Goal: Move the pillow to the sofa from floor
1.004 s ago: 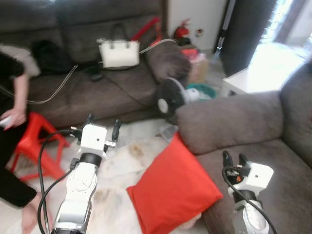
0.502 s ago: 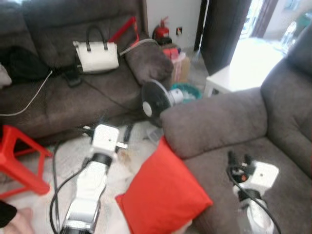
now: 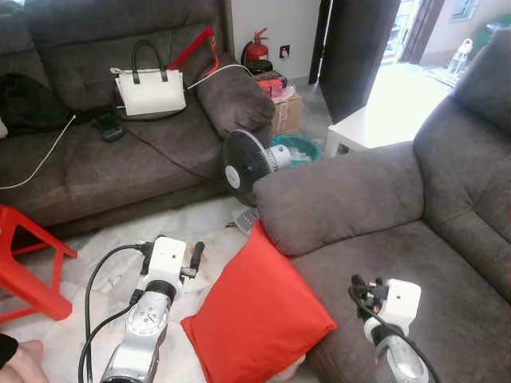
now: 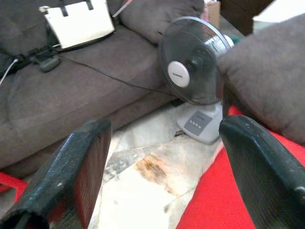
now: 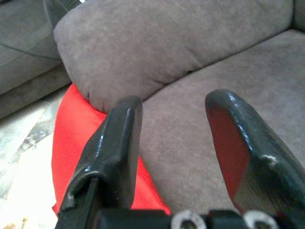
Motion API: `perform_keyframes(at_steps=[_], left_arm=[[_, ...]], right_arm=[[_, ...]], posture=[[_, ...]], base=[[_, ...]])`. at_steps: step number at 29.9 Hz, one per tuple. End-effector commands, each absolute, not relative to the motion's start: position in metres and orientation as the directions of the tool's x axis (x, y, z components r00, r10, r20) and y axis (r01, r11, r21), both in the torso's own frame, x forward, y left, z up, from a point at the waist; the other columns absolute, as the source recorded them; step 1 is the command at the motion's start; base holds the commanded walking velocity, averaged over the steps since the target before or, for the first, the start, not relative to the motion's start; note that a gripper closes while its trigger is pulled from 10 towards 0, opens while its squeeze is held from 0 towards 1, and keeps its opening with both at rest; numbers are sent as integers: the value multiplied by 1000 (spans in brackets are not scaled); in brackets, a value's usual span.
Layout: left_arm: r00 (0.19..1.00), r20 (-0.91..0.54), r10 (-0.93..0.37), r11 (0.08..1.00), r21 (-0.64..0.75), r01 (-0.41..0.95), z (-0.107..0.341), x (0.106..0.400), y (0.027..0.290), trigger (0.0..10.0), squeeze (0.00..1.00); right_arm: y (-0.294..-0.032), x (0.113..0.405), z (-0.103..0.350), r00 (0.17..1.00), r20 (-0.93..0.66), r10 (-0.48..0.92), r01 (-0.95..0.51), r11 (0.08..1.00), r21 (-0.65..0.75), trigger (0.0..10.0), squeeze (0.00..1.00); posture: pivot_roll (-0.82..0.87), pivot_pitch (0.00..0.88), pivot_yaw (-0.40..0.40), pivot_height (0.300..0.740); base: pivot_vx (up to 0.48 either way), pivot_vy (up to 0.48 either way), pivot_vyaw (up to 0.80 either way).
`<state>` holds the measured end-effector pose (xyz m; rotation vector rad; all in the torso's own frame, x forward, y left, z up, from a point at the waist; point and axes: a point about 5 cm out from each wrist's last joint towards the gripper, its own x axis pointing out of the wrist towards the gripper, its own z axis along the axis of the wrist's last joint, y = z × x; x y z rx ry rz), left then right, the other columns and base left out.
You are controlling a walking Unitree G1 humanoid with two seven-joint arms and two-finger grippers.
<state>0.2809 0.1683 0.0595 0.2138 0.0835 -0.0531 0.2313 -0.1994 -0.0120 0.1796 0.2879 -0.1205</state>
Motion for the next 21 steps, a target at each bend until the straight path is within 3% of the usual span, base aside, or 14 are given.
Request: perform_keyframes(at_steps=[1, 21], left_arm=[[999, -31, -32, 978, 204, 38, 70, 286, 171, 10000, 0], [998, 45, -45, 979, 200, 35, 78, 288, 164, 10000, 0]], right_arm=[[-196, 238, -7, 963, -258, -80, 129, 975, 178, 10000, 0], [-197, 249, -2, 975, -215, -52, 87, 984, 157, 10000, 0]], posture=[[151, 53, 5, 740], [143, 61, 6, 740]], base=[[0, 0, 0], [0, 0, 0]])
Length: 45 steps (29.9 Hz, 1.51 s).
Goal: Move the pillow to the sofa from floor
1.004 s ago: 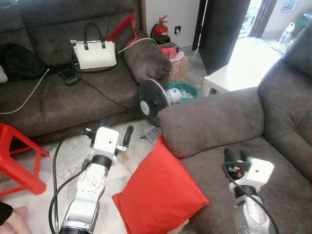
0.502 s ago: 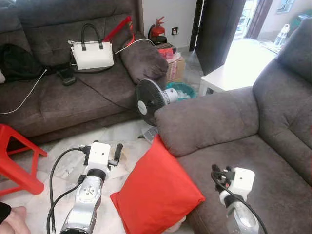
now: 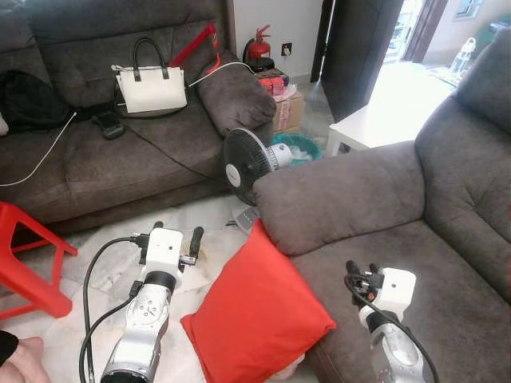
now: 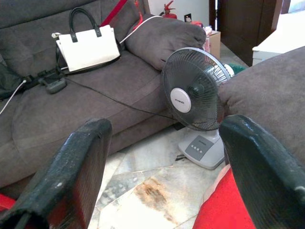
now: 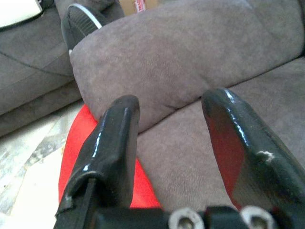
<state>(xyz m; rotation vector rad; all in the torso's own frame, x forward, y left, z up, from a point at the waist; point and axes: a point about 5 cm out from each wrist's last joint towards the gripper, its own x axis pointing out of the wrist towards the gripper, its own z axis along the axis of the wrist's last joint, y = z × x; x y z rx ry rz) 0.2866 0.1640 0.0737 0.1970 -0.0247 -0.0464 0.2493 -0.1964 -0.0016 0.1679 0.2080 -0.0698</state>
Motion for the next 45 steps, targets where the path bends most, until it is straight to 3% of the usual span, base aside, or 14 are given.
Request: perform_keyframes(at_steps=[1, 14, 26, 34, 45], left_arm=[[998, 45, -44, 979, 199, 34, 79, 288, 164, 10000, 0], [998, 54, -44, 979, 199, 32, 80, 289, 163, 10000, 0], [998, 55, -41, 980, 197, 29, 80, 290, 162, 10000, 0], [998, 58, -38, 981, 193, 26, 81, 291, 162, 10000, 0], [997, 73, -26, 981, 191, 12, 84, 292, 163, 10000, 0]], right_arm=[[-197, 249, -2, 975, -215, -47, 82, 984, 158, 10000, 0], [-194, 251, -3, 978, -208, -26, 60, 986, 158, 10000, 0], [-193, 252, -1, 979, -206, -15, 47, 988, 147, 10000, 0], [-190, 255, 2, 981, -191, -1, 29, 989, 144, 10000, 0], [-189, 256, 6, 987, -159, 3, 20, 990, 141, 10000, 0]], posture=[[142, 61, 6, 740], [143, 64, 5, 682], [141, 67, 1, 682], [139, 66, -3, 642], [140, 66, -4, 638]], base=[[0, 0, 0], [0, 0, 0], [0, 0, 0], [0, 0, 0], [0, 0, 0]])
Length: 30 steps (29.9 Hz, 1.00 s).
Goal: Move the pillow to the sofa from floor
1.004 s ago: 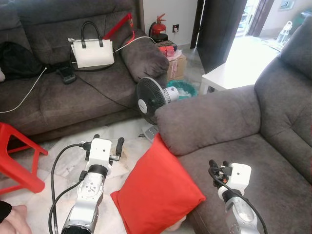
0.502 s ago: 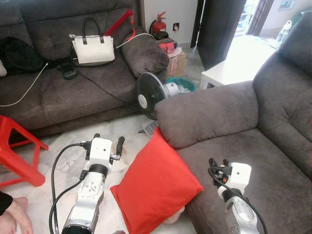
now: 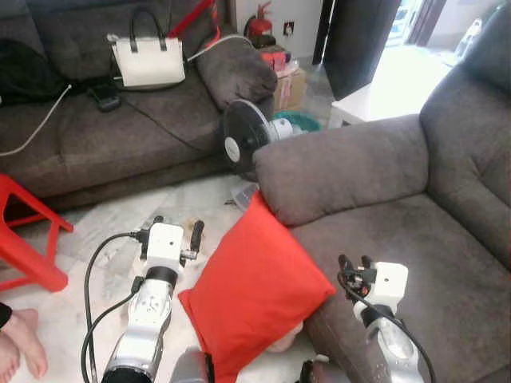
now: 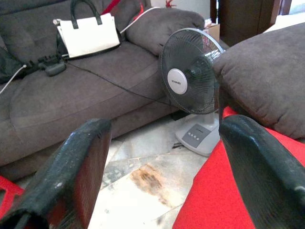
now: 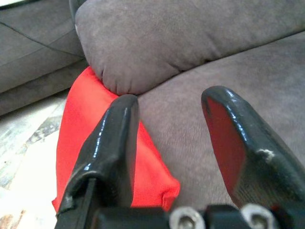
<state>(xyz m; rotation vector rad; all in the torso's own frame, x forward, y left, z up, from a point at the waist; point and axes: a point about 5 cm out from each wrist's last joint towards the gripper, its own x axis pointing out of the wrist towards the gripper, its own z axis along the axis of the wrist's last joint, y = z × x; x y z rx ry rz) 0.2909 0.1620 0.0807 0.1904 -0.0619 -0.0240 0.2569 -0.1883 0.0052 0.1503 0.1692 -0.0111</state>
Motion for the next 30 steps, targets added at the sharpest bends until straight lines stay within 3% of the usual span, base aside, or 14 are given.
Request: perform_keyframes(at_steps=[1, 20, 30], left_arm=[[997, 73, -26, 981, 191, 12, 84, 292, 163, 10000, 0], [997, 73, -25, 982, 188, 11, 84, 292, 163, 10000, 0], [997, 74, -25, 983, 182, 12, 84, 292, 162, 10000, 0]], right_arm=[[-189, 256, 6, 987, -158, 3, 20, 990, 140, 10000, 0], [-186, 257, 7, 985, -169, 22, 1, 991, 134, 10000, 0], [-185, 257, 9, 987, -156, 33, -13, 992, 125, 10000, 0]], posture=[[139, 66, -4, 638], [139, 67, -5, 638], [138, 67, -8, 594]], base=[[0, 0, 0], [0, 0, 0], [0, 0, 0]])
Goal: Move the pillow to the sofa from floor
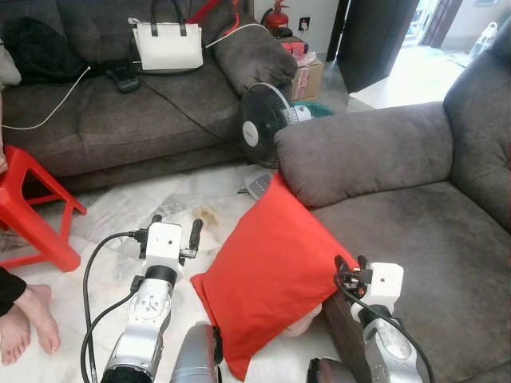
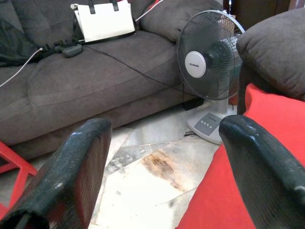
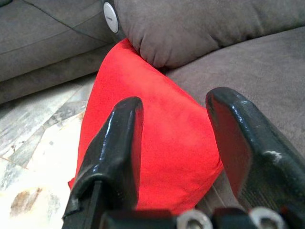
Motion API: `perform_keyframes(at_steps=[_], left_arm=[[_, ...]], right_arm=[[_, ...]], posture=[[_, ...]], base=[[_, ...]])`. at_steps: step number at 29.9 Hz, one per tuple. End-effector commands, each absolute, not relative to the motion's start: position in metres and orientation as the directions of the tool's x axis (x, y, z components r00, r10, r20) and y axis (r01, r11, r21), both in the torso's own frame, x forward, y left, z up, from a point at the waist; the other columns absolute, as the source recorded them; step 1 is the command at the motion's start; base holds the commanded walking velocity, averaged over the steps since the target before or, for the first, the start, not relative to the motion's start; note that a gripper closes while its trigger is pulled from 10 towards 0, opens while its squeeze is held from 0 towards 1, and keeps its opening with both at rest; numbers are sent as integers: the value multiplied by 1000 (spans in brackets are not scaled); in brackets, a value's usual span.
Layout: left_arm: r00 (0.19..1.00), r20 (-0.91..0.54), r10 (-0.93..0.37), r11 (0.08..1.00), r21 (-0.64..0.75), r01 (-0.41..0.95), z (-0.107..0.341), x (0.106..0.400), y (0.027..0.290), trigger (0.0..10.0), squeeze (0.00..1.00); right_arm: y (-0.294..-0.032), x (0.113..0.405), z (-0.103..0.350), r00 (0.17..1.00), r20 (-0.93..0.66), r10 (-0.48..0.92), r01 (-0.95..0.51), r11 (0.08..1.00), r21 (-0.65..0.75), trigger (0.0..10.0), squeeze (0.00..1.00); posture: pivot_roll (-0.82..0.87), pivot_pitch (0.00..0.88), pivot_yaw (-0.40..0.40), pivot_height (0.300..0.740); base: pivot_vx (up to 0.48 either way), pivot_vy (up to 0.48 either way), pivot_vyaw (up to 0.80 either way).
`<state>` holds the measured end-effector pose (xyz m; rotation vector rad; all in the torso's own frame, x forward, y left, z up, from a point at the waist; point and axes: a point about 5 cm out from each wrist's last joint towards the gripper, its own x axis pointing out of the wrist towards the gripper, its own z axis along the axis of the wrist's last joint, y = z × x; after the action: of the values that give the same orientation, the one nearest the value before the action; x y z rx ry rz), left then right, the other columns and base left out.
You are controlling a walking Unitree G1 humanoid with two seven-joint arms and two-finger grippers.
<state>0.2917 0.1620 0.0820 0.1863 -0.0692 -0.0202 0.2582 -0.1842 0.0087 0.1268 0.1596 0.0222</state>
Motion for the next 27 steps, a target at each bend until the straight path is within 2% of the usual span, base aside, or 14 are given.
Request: perform_keyframes(at_steps=[1, 27], left_arm=[[997, 74, -25, 983, 182, 12, 84, 292, 162, 10000, 0], [997, 62, -39, 988, 149, 29, 82, 292, 159, 10000, 0]], right_arm=[[-185, 257, 9, 987, -154, 34, -15, 992, 123, 10000, 0], [-184, 258, 11, 987, -156, 48, -32, 994, 107, 10000, 0]], posture=[[137, 67, -8, 594], [137, 73, -13, 594]], base=[[0, 0, 0], [0, 0, 0]])
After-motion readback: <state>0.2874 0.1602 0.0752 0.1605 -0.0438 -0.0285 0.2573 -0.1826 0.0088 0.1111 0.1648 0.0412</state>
